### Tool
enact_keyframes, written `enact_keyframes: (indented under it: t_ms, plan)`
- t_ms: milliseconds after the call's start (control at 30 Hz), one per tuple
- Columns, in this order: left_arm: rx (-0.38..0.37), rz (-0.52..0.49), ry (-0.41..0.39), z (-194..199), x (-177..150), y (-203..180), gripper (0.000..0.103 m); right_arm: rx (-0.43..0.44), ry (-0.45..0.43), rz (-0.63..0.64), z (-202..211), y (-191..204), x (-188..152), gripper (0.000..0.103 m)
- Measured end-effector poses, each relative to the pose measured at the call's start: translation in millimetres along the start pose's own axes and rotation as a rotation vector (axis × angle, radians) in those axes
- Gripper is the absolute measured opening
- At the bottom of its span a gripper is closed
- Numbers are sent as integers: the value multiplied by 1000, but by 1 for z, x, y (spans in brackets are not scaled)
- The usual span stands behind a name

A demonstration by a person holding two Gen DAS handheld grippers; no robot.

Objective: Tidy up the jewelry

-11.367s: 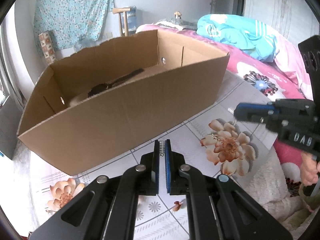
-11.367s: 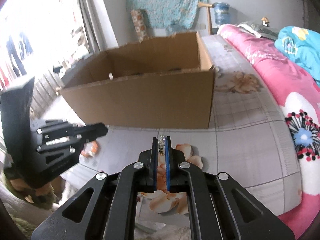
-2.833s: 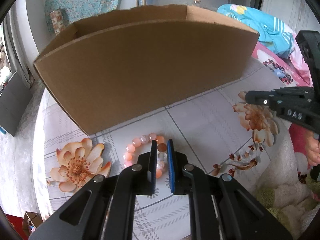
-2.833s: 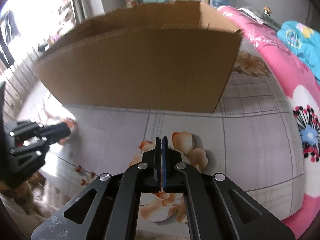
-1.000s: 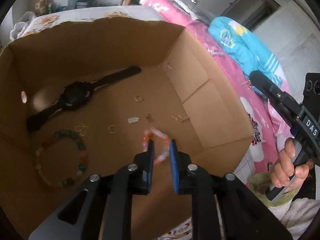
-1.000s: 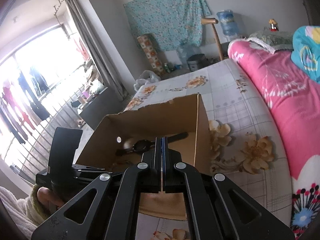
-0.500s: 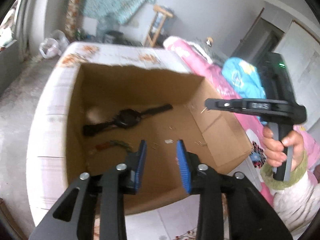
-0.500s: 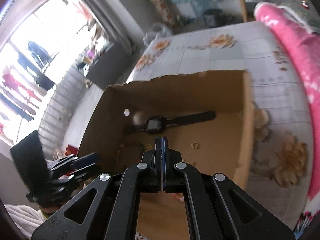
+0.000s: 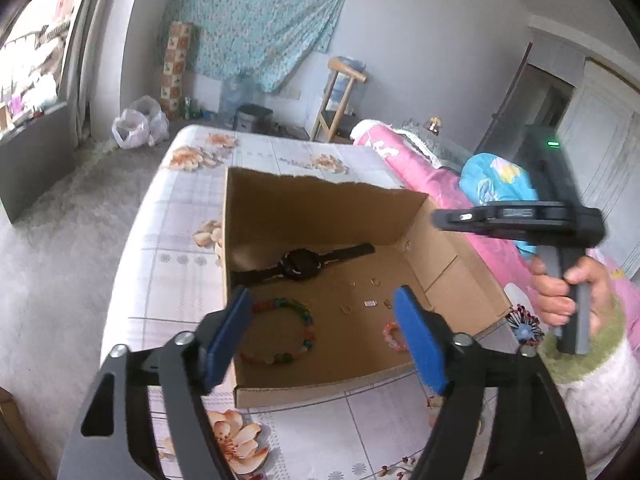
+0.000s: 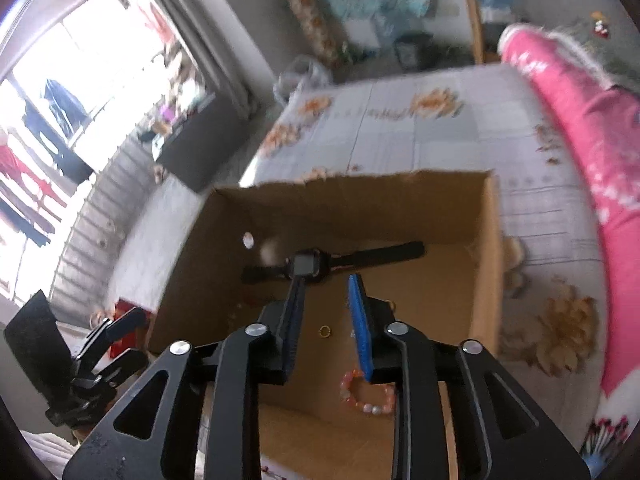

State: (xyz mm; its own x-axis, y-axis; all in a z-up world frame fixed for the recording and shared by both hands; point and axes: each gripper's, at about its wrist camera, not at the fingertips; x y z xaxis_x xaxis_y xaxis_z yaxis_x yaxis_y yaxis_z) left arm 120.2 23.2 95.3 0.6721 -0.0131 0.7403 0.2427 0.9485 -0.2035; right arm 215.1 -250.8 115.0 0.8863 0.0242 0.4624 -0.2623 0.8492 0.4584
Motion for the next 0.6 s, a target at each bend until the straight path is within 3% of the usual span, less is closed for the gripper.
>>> enact_keyframes:
  t_ms: [167,333,467,600]
  plan:
    - [85,-63,-63,19,-3,-16,96,-41,-160,51,55,29,-38,58]
    - [145,-107,-86,35,-12,-34,97,-165,-253,119,79,58,-83,85]
    - [200,-92,-63,42,-23,-40,97,-249,-273,89,81,65,-111,94]
    - [298,-90,-65,42,-34,-43,97,-354,-261,83,72,66,-130,95]
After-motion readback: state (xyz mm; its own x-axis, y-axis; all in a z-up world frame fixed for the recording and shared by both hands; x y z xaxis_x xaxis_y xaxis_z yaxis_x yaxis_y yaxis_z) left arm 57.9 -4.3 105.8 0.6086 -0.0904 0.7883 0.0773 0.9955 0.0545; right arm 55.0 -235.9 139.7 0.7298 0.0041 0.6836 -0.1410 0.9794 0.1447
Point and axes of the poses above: each gripper's, at about its wrist camera, not at the fingertips, and z roughly against the way its jaws point, y to its left, x to its top, and after that the axes turned 8 degrees about x, right-handed
